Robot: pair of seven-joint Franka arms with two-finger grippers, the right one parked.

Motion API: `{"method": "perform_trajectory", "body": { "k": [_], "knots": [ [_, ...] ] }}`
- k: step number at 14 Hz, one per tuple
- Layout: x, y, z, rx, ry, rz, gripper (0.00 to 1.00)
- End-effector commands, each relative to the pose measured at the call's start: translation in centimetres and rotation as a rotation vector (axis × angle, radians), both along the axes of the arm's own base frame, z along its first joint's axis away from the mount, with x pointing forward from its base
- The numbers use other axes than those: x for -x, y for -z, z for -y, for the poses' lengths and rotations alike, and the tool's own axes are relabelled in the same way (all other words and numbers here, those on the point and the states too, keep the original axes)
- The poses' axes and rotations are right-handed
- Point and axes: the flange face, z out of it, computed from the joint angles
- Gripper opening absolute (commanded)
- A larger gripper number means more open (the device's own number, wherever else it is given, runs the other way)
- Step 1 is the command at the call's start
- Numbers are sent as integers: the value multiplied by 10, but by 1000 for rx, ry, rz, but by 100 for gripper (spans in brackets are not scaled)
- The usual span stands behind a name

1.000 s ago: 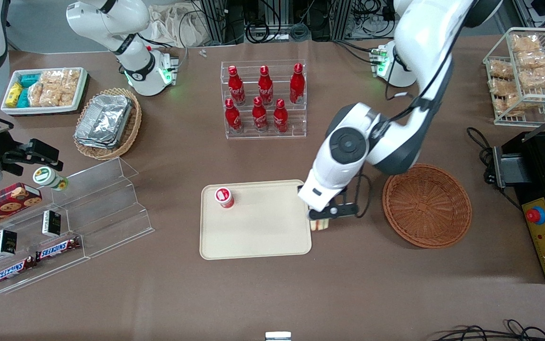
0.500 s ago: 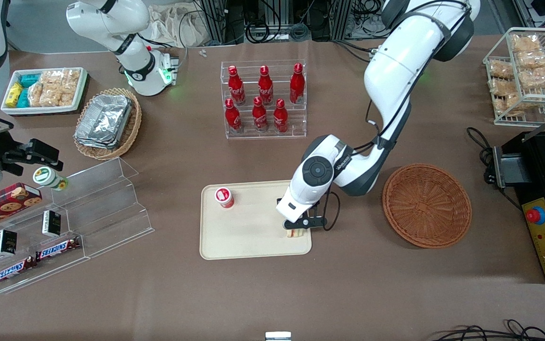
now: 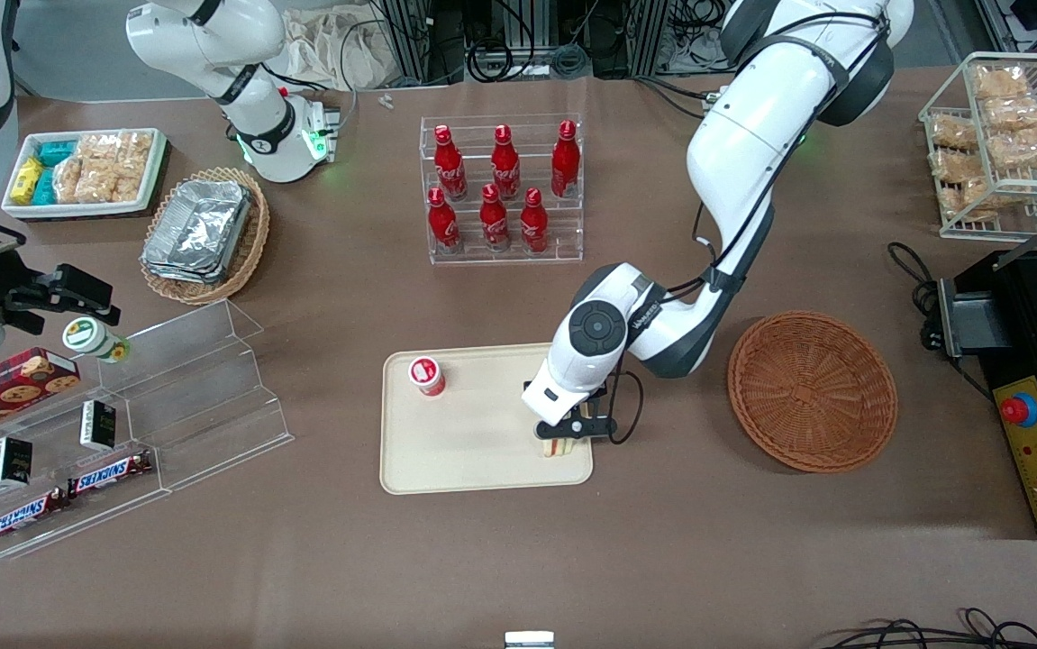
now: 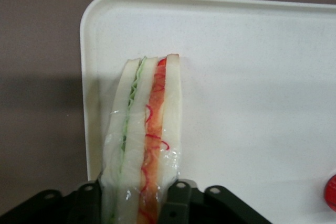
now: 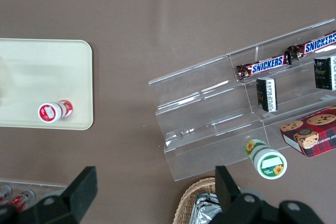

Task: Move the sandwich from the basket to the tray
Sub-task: 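Lower the sandwich onto the white tray and open the left gripper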

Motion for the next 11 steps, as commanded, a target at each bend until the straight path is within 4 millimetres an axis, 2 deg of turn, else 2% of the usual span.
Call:
{"method": "perform_trajectory", "body": {
  "k": [1,3,4,5,8,11],
  "knots": [
    [-8,-33,0,-2,-17,45,100],
    [-8,-66,-10,-45,-17,27,100],
    [-7,-89,-17,-70,-14,17,100],
    [-10,-115,-34,-96,-27,4,100],
    [-17,-187,-96,-137,-33,-16,100],
    [-10,-237,-173,-125,-24,-1,100]
  ]
}}
